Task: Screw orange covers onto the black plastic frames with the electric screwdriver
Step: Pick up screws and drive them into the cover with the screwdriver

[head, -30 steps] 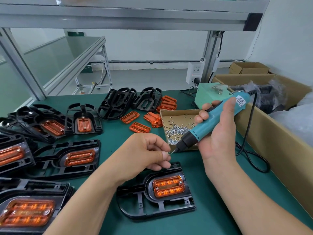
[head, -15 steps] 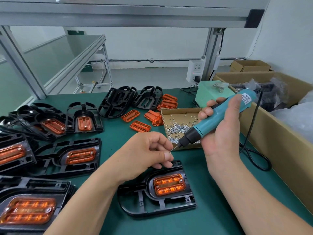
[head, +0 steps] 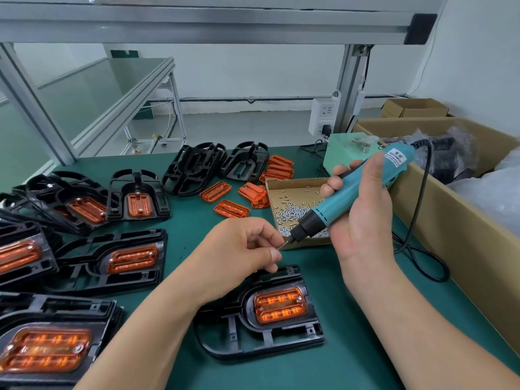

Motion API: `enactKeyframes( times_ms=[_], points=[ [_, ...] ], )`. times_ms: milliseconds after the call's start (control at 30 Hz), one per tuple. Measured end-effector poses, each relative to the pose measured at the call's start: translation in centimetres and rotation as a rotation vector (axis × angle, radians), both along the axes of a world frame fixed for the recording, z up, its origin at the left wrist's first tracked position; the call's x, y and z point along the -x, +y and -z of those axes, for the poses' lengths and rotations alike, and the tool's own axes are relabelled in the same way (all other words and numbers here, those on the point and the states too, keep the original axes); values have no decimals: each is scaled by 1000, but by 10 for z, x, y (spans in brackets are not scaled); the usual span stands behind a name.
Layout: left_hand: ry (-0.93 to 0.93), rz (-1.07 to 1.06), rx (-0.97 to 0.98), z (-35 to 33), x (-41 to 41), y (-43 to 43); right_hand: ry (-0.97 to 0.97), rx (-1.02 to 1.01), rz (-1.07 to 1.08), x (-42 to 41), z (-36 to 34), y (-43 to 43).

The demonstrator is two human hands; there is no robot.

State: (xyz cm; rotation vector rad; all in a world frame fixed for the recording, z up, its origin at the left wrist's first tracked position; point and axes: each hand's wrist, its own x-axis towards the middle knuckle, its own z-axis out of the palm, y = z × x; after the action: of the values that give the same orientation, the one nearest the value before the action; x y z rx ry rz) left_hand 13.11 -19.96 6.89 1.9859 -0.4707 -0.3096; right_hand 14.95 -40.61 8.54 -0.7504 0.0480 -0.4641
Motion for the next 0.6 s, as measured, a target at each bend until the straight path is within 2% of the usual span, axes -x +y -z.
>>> enactKeyframes(
  times_ms=[167, 367, 600],
  points=[
    [-107, -5, -70, 2, 3, -2, -67, 19, -46, 0, 0, 1],
    [-72, 120, -72, -1, 3, 0, -184, -35, -218, 3, 0, -5],
    [-93, 56, -71, 3, -1, 3, -215, 1, -227, 5, -1, -4]
  ],
)
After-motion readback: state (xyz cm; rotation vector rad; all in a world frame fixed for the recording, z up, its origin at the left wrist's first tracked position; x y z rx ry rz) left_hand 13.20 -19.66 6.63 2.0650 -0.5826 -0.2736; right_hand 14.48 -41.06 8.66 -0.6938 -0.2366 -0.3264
